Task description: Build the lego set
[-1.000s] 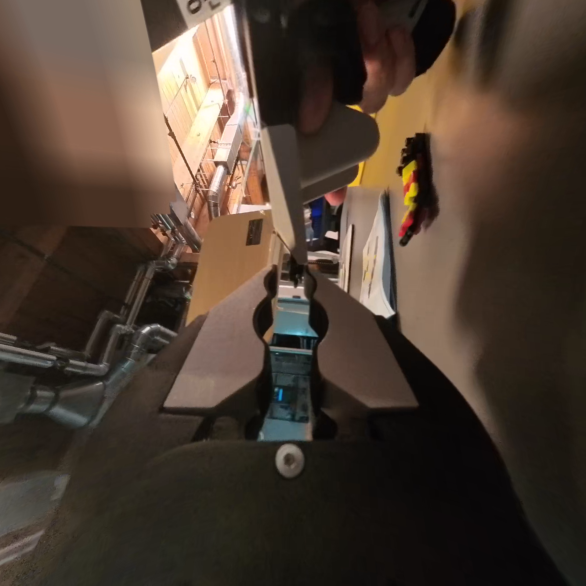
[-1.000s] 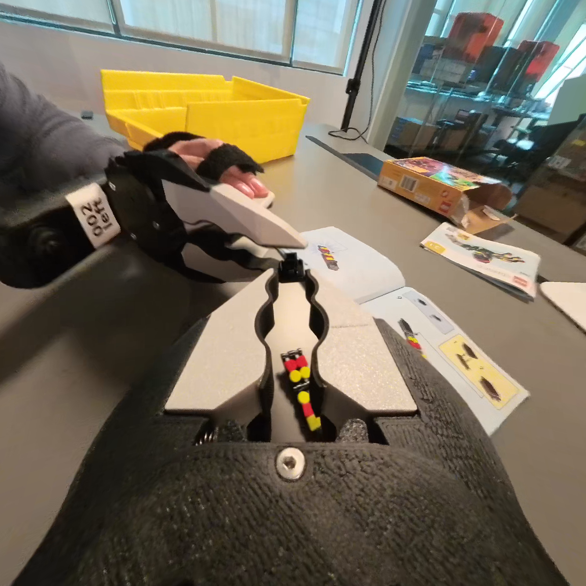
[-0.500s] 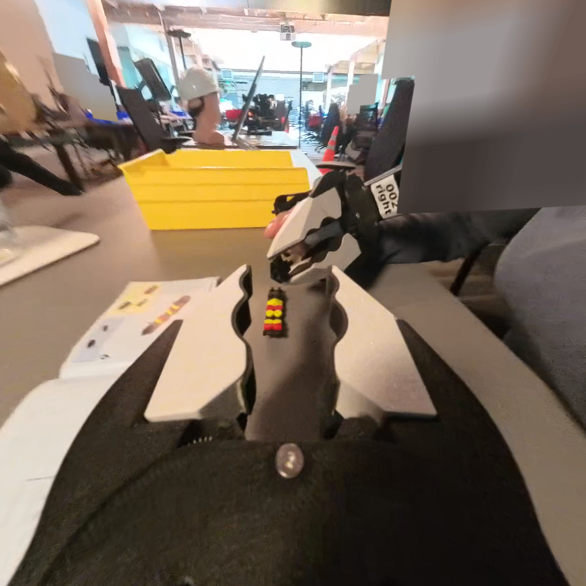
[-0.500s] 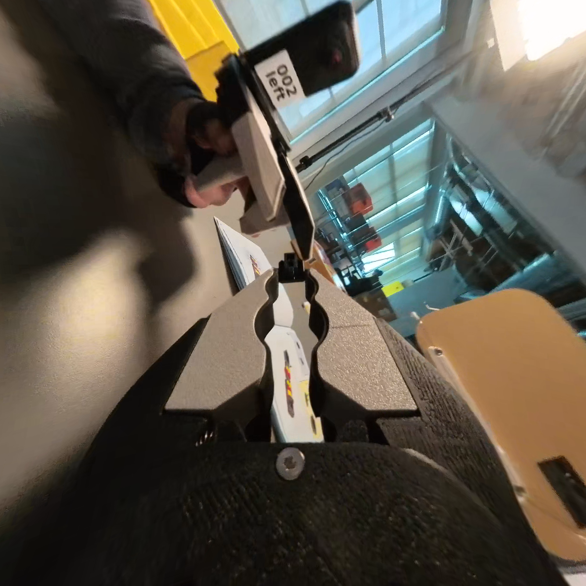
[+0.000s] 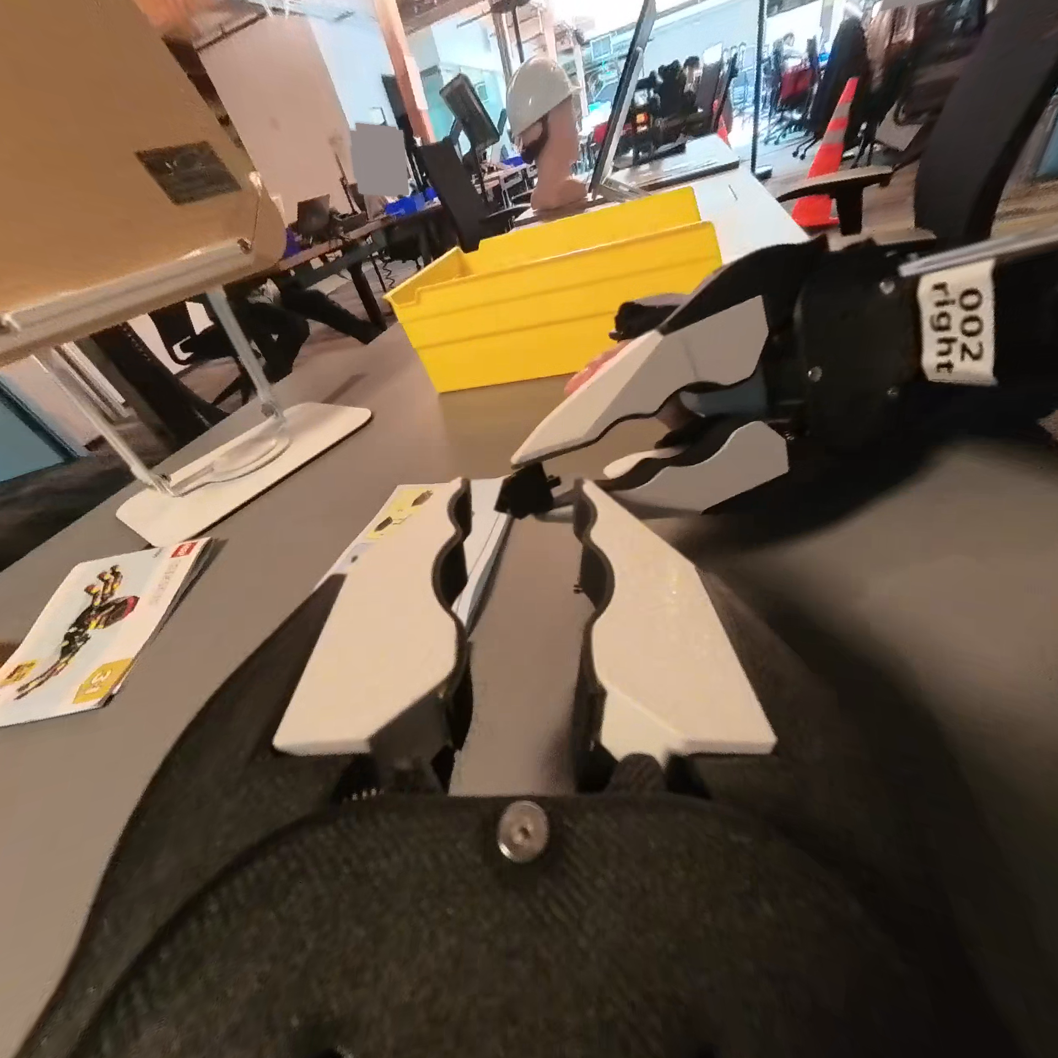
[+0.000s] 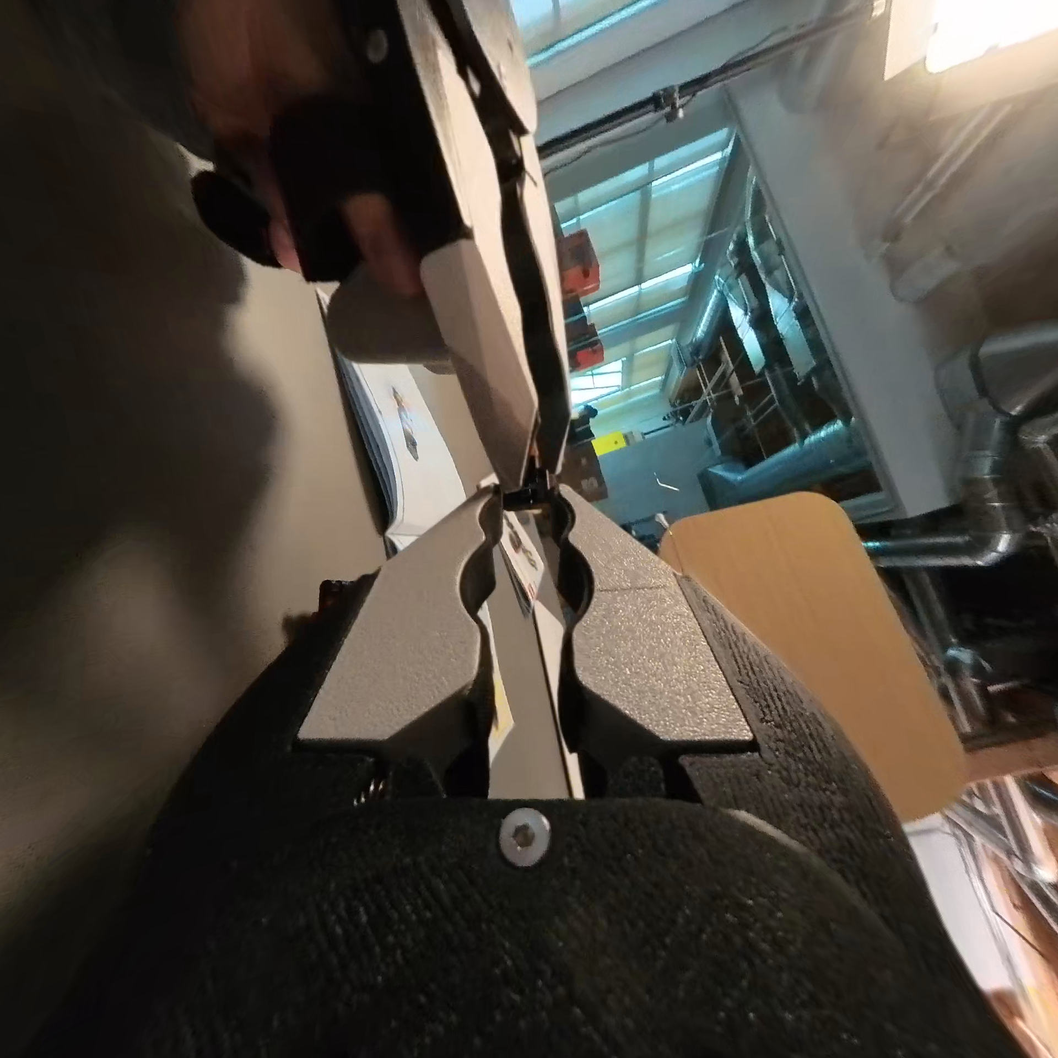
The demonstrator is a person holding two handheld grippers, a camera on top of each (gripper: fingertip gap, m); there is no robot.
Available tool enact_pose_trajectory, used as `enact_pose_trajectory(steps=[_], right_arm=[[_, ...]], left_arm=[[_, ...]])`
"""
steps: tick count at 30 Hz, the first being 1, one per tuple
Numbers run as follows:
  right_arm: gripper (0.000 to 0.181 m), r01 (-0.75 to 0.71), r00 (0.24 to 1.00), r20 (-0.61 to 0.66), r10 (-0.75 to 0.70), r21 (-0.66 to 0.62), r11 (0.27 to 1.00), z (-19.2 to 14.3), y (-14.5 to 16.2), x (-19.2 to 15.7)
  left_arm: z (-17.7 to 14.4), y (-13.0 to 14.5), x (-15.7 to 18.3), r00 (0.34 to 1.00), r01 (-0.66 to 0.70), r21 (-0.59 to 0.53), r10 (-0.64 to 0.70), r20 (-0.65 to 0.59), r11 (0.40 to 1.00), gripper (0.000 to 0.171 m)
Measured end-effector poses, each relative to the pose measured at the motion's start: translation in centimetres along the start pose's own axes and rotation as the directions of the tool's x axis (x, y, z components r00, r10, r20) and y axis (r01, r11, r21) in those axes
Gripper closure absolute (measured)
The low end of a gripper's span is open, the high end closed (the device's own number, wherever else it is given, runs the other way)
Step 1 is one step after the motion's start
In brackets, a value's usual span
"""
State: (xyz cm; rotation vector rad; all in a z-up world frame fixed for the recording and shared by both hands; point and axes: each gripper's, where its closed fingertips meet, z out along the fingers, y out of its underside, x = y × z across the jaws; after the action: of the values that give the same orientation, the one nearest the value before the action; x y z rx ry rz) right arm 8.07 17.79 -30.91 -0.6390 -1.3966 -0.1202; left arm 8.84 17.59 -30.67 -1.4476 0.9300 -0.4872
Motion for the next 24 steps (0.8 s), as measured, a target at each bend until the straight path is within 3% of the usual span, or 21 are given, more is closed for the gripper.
enact_pose_trajectory(steps=[11, 20, 24], right_arm=[[0.168, 0.138, 0.989, -0.047, -0.144, -0.104, 0.985, 0.48, 0.73, 0.05], [0.169, 0.354, 0.925, -0.077, -0.373, -0.187, 0.916, 0.64, 0.08, 0.06], [0.169, 0.312, 0.943, -0.060, -0.326, -0.169, 0.935, 0.71, 0.24, -0.24]], left_arm=[[0.44, 0.81, -0.60, 0.992, 0.127, -0.050, -0.126, 0.009, 0.991, 0.149], [0.64, 0.83, -0.25, 0.979, 0.203, -0.058, -0.205, -0.016, 0.977, 0.152], [0.78, 0.99, 0.10, 0.980, 0.195, -0.079, -0.197, -0.021, 0.978, 0.160]])
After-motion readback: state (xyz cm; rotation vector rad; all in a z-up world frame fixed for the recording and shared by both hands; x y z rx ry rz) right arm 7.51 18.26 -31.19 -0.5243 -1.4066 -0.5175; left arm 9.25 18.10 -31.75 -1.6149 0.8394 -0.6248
